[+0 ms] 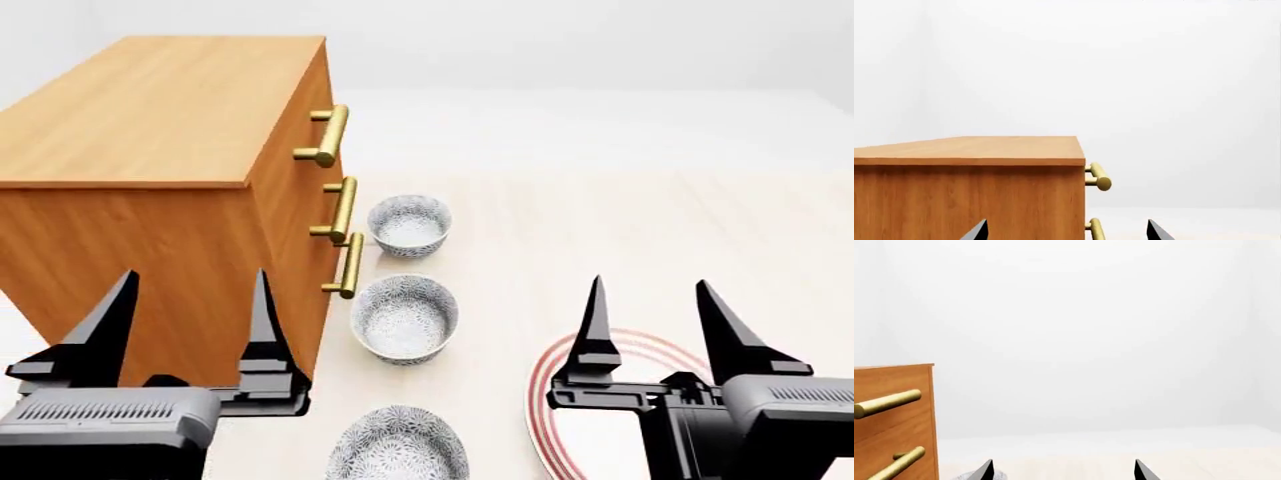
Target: Put the bowl in the middle on the plate.
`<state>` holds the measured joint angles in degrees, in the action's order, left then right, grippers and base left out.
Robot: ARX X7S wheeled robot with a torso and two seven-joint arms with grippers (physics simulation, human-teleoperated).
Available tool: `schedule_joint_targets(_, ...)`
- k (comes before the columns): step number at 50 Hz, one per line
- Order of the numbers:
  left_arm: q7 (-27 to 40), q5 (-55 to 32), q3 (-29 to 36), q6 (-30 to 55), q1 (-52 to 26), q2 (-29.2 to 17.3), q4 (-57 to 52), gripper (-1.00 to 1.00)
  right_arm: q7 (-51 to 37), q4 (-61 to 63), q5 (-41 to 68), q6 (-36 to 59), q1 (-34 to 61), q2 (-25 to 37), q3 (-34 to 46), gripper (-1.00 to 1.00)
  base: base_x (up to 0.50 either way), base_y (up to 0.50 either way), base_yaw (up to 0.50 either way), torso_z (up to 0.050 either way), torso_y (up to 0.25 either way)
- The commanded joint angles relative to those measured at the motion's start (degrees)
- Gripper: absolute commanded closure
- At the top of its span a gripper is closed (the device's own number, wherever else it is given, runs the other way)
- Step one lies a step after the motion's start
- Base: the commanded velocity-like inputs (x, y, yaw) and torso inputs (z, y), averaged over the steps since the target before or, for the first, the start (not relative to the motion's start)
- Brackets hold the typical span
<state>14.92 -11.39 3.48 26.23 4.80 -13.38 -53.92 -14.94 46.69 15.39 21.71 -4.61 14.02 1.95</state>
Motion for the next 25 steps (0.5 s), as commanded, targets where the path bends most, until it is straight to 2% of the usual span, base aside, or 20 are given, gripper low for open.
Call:
schedule_joint_targets(1, 0.8, -0.3, 0.5, -0.1, 0.0, -0.5, -0.4, -1.0, -0.6, 0.1, 0.6, -0.5, -0.1, 0.6, 0.2, -1.0, 0.0, 0.0, 0.0, 0.0, 0.0)
schedule_joint_targets(4, 1.3, -1.6, 0.0, 1.5, 0.1, -1.0, -4.8, -1.0, -0.8, 0.1, 0.8, -0.7, -0.1, 0.8, 0.0, -1.0, 0.0, 0.0, 0.0, 0.0, 0.0)
schedule_joint_targets(5, 2.6, -2.4, 0.5, 1.4, 0.2, -2.4, -6.0, -1.0, -0.9, 0.2, 0.8, -0.6, -0.1, 0.8, 0.0, -1.0, 0.0, 0.0, 0.0, 0.0, 0.0)
schedule_joint_targets(6, 9.2, -5.0, 3.6, -1.7, 0.0, -8.6, -6.1, -1.0, -1.0, 0.2, 0.9, -0.6, -0.1, 0.8, 0.0, -1.0, 0.0, 0.0, 0.0, 0.0, 0.0)
schedule_joint_targets(7, 17.8, -8.8, 8.0, -5.2, -1.3, -16.8, -6.1, -1.0, -1.1, 0.4, 1.0, -0.4, 0.0, 0.9, 0.0, -1.0, 0.0, 0.0, 0.0, 0.0, 0.0)
schedule_joint_targets(8, 26.4, -13.9, 15.4, -11.7, -4.7, -25.4, -6.1, -1.0, -1.1, 0.4, 0.9, -0.6, -0.1, 0.9, 0.2, -1.0, 0.0, 0.0, 0.0, 0.0, 0.0)
schedule_joint_targets(10, 43.6, -17.1, 30.5, -19.8, -14.6, -41.3, -6.1, -1.0, -1.2, 0.3, 0.9, -0.8, -0.2, 1.0, 0.2, -1.0, 0.0, 0.0, 0.0, 0.0, 0.0)
schedule_joint_targets(11, 49.9, -17.6, 37.6, -22.6, -19.9, -45.1, -6.1, -1.0, -1.3, 0.4, 1.0, -0.7, -0.2, 1.1, 0.2, -1.0, 0.0, 0.0, 0.0, 0.0, 0.0)
schedule_joint_targets(12, 53.3, -17.6, 43.6, -24.8, -24.7, -47.6, -6.1, -1.0, -1.3, 0.5, 1.0, -0.6, -0.2, 1.1, 0.2, -1.0, 0.0, 0.0, 0.0, 0.0, 0.0)
schedule_joint_targets(14, 58.7, -17.4, 54.1, -27.8, -33.4, -50.7, -6.1, -1.0, -1.5, 0.7, 1.1, -0.5, -0.1, 1.2, 0.3, -1.0, 0.0, 0.0, 0.0, 0.0, 0.0)
schedule_joint_targets(16, 62.0, -17.2, 61.7, -29.8, -39.8, -52.2, -6.1, -1.0, -1.6, 0.8, 1.3, -0.5, -0.2, 1.3, 0.3, -1.0, 0.0, 0.0, 0.0, 0.0, 0.0)
schedule_joint_targets(22, 68.1, -17.0, 76.5, -34.8, -52.9, -54.4, -6.1, -1.0, -1.8, 0.3, 1.3, -1.1, -0.3, 1.5, 0.5, -1.0, 0.0, 0.0, 0.0, -0.005, -0.196)
schedule_joint_targets(25, 70.2, -16.8, 81.5, -35.6, -57.3, -54.4, -6.0, -1.0, -2.0, 0.3, 1.3, -1.1, -0.2, 1.6, 0.7, -1.0, 0.0, 0.0, 0.0, -0.01, -0.25)
